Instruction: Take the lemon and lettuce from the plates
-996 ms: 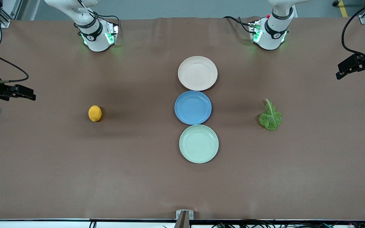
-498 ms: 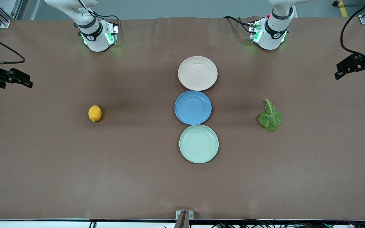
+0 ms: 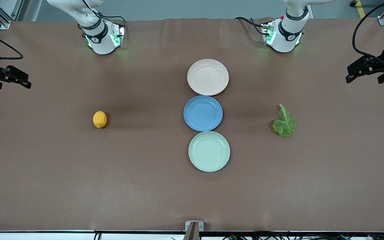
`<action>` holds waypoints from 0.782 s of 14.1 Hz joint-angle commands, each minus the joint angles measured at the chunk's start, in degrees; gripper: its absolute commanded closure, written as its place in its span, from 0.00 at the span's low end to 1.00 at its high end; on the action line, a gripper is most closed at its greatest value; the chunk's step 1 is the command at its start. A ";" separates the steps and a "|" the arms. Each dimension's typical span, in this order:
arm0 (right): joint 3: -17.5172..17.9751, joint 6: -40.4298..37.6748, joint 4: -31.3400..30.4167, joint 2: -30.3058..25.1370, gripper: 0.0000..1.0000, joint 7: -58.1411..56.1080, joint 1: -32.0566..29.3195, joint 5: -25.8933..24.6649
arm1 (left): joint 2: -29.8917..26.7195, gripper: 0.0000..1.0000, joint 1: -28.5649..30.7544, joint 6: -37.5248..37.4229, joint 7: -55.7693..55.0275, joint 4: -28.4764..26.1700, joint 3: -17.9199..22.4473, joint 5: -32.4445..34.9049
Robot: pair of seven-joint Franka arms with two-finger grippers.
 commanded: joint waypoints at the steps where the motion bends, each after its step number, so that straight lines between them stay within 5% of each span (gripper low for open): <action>1: 0.33 1.01 -2.14 -2.35 0.00 -0.67 -0.82 2.59 | 0.17 0.00 -2.51 -0.40 0.09 0.94 2.43 -0.45; 11: 0.59 0.48 -1.43 -2.62 0.00 -1.19 -0.56 2.42 | 0.08 0.00 -2.78 -0.31 0.17 0.94 3.24 -0.45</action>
